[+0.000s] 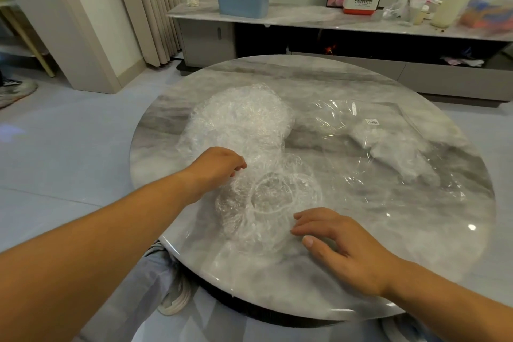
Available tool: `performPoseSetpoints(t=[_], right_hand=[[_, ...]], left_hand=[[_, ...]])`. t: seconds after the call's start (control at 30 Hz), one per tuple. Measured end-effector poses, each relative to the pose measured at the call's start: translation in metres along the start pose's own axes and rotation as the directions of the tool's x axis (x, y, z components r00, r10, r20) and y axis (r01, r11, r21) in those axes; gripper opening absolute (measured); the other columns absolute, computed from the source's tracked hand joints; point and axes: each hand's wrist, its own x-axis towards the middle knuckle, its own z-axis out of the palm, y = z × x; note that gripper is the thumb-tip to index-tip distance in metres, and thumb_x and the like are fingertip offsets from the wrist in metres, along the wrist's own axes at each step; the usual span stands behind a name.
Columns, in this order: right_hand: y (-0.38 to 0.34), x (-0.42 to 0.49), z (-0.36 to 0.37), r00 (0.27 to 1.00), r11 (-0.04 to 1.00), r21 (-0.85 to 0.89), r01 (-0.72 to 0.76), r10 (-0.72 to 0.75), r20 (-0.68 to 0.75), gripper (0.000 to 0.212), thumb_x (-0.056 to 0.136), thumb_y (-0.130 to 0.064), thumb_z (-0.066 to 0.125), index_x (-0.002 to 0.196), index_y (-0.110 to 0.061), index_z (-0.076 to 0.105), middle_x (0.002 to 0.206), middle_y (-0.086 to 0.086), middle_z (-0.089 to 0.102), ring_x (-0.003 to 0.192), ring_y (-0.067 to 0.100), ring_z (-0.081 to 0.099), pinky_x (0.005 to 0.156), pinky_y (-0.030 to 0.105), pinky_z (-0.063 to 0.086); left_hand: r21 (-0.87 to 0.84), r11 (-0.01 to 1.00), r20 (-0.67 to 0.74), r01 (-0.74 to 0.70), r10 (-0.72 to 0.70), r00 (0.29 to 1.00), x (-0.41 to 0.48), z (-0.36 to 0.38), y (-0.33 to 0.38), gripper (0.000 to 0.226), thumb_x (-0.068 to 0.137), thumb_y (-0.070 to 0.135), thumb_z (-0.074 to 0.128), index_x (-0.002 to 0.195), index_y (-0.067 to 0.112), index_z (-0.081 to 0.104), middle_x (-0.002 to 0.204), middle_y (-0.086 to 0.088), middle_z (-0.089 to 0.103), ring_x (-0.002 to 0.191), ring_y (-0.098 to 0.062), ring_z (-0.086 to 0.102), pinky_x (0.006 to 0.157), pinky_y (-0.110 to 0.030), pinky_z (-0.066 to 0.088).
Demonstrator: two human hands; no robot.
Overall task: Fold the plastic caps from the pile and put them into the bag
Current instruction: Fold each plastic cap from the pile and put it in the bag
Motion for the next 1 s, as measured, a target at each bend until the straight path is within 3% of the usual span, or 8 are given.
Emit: performPoseSetpoints(t=[0.13, 0.3, 0.43, 0.53, 0.63, 0.73, 0.83, 1.0], right_hand=[[-0.002, 0.0, 0.001, 0.997, 0.996, -0.064, 0.065, -0.062, 0.046, 0.045, 0.1, -0.048, 0.043, 0.121, -0.021, 0.073, 0.125, -0.018, 0.066, 0.136, -0.004, 0.044, 0.108, 0.023, 0.042], [-0.008, 0.001, 0.001, 0.99, 0.987, -0.105, 0.125, -0.118, 0.073, 0.042, 0.1, -0.042, 0.046, 0.119, -0.017, 0.074, 0.121, -0.013, 0.068, 0.136, -0.001, 0.045, 0.11, 0.015, 0.035], [-0.008, -0.003, -0.002, 0.994, 0.99, -0.101, 0.1, -0.094, 0.059, 0.045, 0.099, -0.047, 0.045, 0.122, -0.02, 0.074, 0.123, -0.016, 0.068, 0.135, -0.004, 0.045, 0.109, 0.018, 0.038], [-0.008, -0.011, -0.005, 0.997, 0.994, -0.066, 0.081, -0.081, 0.007, 0.043, 0.099, -0.048, 0.045, 0.119, -0.024, 0.075, 0.121, -0.02, 0.068, 0.131, -0.005, 0.049, 0.105, 0.023, 0.044], [-0.01, -0.02, -0.009, 0.997, 0.998, 0.029, 0.057, -0.056, -0.059, 0.036, 0.099, -0.045, 0.049, 0.113, -0.026, 0.077, 0.115, -0.022, 0.069, 0.121, 0.001, 0.059, 0.097, 0.024, 0.049], [-0.01, -0.029, -0.013, 1.0, 0.999, 0.038, 0.01, -0.009, -0.017, 0.037, 0.099, -0.047, 0.046, 0.105, -0.027, 0.078, 0.107, -0.02, 0.07, 0.111, 0.005, 0.063, 0.092, 0.026, 0.05], [-0.007, -0.035, -0.014, 0.998, 0.999, -0.031, 0.018, -0.016, 0.063, 0.038, 0.1, -0.046, 0.045, 0.101, -0.025, 0.077, 0.104, -0.019, 0.071, 0.109, 0.005, 0.063, 0.092, 0.028, 0.05], [-0.006, -0.037, -0.016, 0.997, 0.994, -0.093, 0.057, -0.051, 0.064, 0.03, 0.099, -0.046, 0.05, 0.105, -0.029, 0.075, 0.104, -0.021, 0.068, 0.105, 0.001, 0.062, 0.091, 0.023, 0.048]], left_hand=[[-0.008, 1.0, 0.036, -0.03, 0.03, 0.999, -0.001, 0.0, 0.002, 0.025, 0.099, 0.021, 0.056, 0.092, 0.006, 0.075, 0.088, -0.006, 0.071, 0.073, -0.017, 0.056, 0.071, -0.031, 0.047], [0.045, 0.998, 0.061, -0.031, 0.028, 0.998, -0.004, -0.002, 0.006, 0.03, 0.099, 0.028, 0.057, 0.089, 0.011, 0.08, 0.091, 0.004, 0.078, 0.079, -0.011, 0.063, 0.077, -0.026, 0.048], [-0.188, 0.981, 0.062, 0.047, -0.036, 0.997, -0.003, -0.007, 0.004, 0.029, 0.098, 0.026, 0.059, 0.093, 0.006, 0.078, 0.089, -0.004, 0.076, 0.074, -0.015, 0.063, 0.074, -0.029, 0.052], [-0.399, 0.906, 0.137, 0.139, -0.091, 0.986, -0.003, -0.01, 0.0, 0.03, 0.099, 0.029, 0.057, 0.101, 0.004, 0.074, 0.094, -0.008, 0.071, 0.075, -0.021, 0.067, 0.067, -0.034, 0.056], [-0.497, 0.844, 0.216, 0.202, -0.105, 0.971, -0.005, -0.008, -0.001, 0.026, 0.1, 0.03, 0.056, 0.11, 0.008, 0.066, 0.095, -0.01, 0.067, 0.066, -0.021, 0.066, 0.06, -0.035, 0.055], [-0.502, 0.835, 0.263, 0.226, -0.102, 0.959, -0.006, -0.005, 0.0, 0.021, 0.1, 0.026, 0.057, 0.108, 0.008, 0.064, 0.088, -0.009, 0.067, 0.059, -0.018, 0.064, 0.055, -0.032, 0.054], [-0.478, 0.849, 0.292, 0.225, -0.088, 0.952, -0.004, 0.0, -0.002, 0.014, 0.097, 0.015, 0.061, 0.103, 0.003, 0.066, 0.087, -0.012, 0.068, 0.069, -0.021, 0.068, 0.062, -0.032, 0.059], [-0.371, 0.912, 0.277, 0.173, -0.069, 0.958, -0.001, 0.007, -0.003, 0.008, 0.09, -0.003, 0.066, 0.093, 0.004, 0.07, 0.087, -0.011, 0.071, 0.077, -0.018, 0.067, 0.07, -0.03, 0.061]])
